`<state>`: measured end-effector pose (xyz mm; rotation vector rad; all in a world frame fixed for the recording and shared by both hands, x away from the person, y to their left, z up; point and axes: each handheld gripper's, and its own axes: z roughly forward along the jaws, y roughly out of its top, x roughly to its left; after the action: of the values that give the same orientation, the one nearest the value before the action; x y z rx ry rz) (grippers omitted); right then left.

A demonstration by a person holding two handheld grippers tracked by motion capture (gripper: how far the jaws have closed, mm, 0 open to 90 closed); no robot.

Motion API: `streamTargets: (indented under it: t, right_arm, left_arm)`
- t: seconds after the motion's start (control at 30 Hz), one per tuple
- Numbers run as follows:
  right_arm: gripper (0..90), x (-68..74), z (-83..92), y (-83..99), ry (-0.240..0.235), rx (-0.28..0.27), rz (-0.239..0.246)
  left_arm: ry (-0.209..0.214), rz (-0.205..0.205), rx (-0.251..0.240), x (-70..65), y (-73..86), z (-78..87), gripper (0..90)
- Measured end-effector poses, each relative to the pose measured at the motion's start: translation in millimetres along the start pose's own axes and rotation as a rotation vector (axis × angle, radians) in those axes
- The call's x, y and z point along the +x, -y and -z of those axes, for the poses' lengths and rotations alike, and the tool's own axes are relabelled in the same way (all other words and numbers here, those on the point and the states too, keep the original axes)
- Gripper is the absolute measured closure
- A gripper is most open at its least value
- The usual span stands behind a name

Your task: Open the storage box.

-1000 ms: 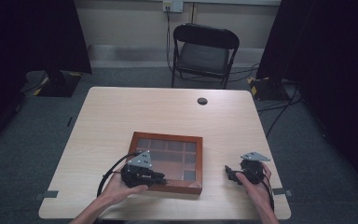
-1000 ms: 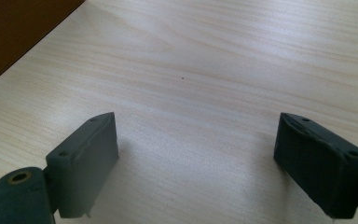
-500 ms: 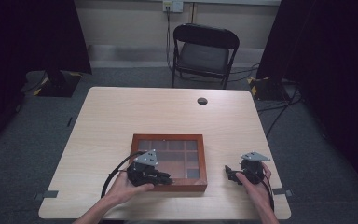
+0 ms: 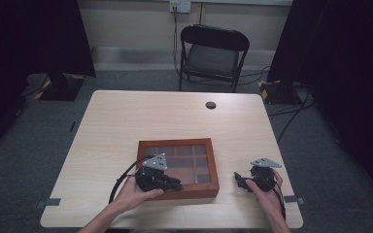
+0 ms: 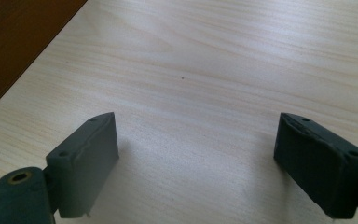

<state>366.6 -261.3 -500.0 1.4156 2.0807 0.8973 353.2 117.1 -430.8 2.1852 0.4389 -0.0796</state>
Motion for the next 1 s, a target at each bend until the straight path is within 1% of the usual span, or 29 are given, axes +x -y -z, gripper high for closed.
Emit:
streamTargets:
  t: [0.13,0.17,0.2,0.23,0.4,0.43,0.5,0.7,0.8,0.83,0.9,0.97,1.0]
  right_arm:
    - [12.7,0.0,0.0,0.0,0.000,0.000,0.000]
    - [12.6,0.0,0.0,0.0,0.000,0.000,0.000]
    - [12.6,0.0,0.0,0.0,0.000,0.000,0.000]
    - [12.7,0.0,0.0,0.0,0.000,0.000,0.000]
    - [12.6,0.0,0.0,0.0,0.000,0.000,0.000]
    - [12.6,0.0,0.0,0.0,0.000,0.000,0.000]
    - [12.6,0.0,0.0,0.0,0.000,0.000,0.000]
    - [12.6,0.0,0.0,0.0,0.000,0.000,0.000]
    - [12.6,0.0,0.0,0.0,0.000,0.000,0.000]
    - [12.6,0.0,0.0,0.0,-0.001,0.000,0.000]
    - [12.7,0.0,0.0,0.0,0.000,0.000,0.000]
    - [12.7,0.0,0.0,0.0,0.000,0.000,0.000]
    - [12.7,0.0,0.0,0.0,0.000,0.000,0.000]
  left_arm:
    - [-0.005,-0.003,0.009,-0.3,-1.2,2.9,81.8]
    - [0.005,0.005,-0.004,-0.1,-1.6,4.0,81.8]
    - [0.005,0.005,-0.004,-0.1,-1.6,4.0,81.8]
    - [0.006,0.002,-0.014,0.1,-3.1,5.2,81.8]
    - [0.009,-0.001,-0.007,0.4,-9.1,9.9,81.8]
    - [0.011,0.006,-0.015,0.6,-9.9,10.7,81.8]
    - [0.016,0.001,-0.017,1.5,-11.9,12.8,81.8]
    - [0.013,-0.009,-0.008,1.7,-19.6,17.5,81.8]
    - [0.018,-0.007,-0.009,1.9,-20.6,18.4,81.8]
    - [0.018,-0.010,0.005,2.4,-22.6,19.8,81.8]
    - [0.020,-0.007,0.001,2.4,-23.9,20.6,81.8]
    - [0.016,-0.008,0.008,2.4,-24.8,21.7,81.8]
    - [0.021,-0.005,0.004,2.9,-24.9,22.1,81.8]
